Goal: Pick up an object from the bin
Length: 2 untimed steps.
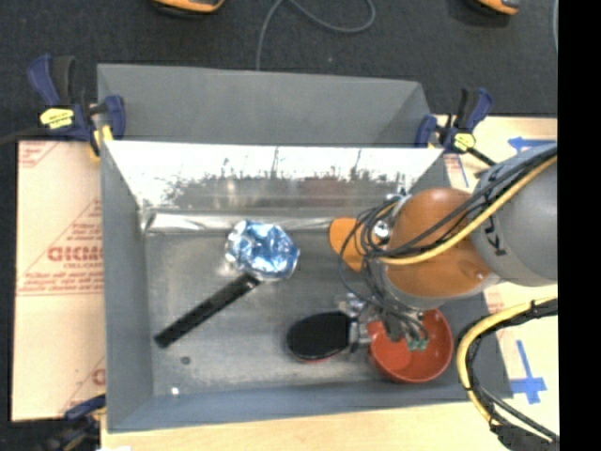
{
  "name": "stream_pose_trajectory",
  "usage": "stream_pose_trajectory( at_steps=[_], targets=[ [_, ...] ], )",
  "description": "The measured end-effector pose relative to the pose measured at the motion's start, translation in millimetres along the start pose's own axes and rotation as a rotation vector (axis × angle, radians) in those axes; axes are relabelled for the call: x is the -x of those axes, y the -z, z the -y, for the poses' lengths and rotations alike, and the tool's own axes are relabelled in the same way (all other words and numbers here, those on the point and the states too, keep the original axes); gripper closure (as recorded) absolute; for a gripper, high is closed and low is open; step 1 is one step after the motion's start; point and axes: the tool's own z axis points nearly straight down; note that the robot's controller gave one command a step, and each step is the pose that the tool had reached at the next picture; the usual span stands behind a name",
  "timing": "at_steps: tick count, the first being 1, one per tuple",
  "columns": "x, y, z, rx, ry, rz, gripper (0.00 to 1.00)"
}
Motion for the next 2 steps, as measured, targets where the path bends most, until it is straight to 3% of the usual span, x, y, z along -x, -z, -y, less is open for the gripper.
stream_pose_trajectory(
  at_steps=[2],
  targets=[
    [-0.1, 0.0, 0.1, 0.000, -0.002, 0.000, 1.00]
  ],
)
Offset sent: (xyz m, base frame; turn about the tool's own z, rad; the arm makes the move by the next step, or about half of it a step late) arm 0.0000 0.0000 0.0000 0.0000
